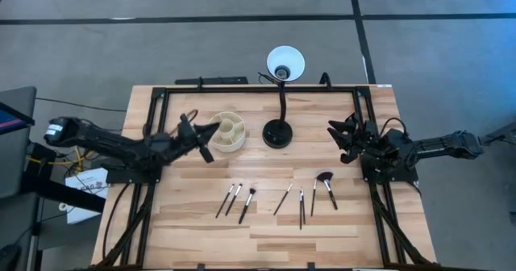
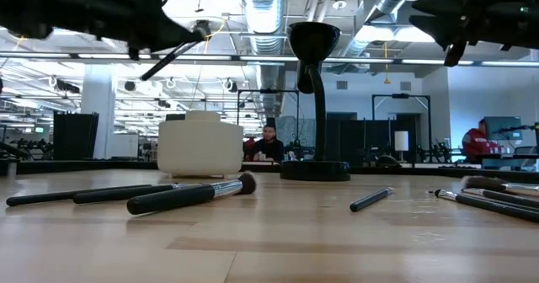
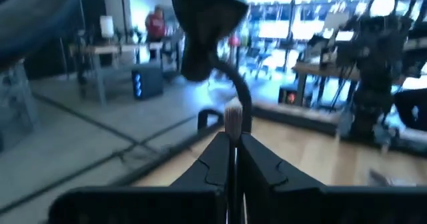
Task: Put items in baskets/containers
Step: Put foundation brush into the pen organizer
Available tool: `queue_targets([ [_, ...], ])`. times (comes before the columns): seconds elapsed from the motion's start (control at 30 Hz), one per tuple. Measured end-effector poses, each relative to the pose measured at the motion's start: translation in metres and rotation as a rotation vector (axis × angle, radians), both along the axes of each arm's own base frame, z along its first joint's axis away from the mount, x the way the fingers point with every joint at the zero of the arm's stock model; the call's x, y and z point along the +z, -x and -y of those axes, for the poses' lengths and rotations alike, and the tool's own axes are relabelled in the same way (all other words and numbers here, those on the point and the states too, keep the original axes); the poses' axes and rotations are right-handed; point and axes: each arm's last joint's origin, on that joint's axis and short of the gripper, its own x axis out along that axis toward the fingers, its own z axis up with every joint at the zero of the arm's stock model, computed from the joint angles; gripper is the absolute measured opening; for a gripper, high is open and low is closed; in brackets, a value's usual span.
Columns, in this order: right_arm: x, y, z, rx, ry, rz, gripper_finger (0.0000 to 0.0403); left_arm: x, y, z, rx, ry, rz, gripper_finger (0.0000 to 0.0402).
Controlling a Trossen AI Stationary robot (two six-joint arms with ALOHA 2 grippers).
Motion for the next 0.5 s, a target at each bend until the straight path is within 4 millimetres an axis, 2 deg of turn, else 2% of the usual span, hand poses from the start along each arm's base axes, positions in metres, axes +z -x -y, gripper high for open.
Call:
queue_targets([
  [0.1,0.000,-0.002,0.000,0.000,0.001,-0.005,0.0134,-0.001,-0.009,-0.015,-0.061,-0.024,0.051,0.0018],
  [0.23,-0.002,-0.004,0.000,-0.001,0.002,-0.019,0.0134,-0.014,-0.023,-0.030,-0.102,-0.039,0.045,0.0019],
  [0.5,-0.002,-0.006,0.000,-0.001,0.002,-0.015,0.0134,-0.054,-0.044,-0.035,-0.133,-0.042,-0.026,0.0018],
])
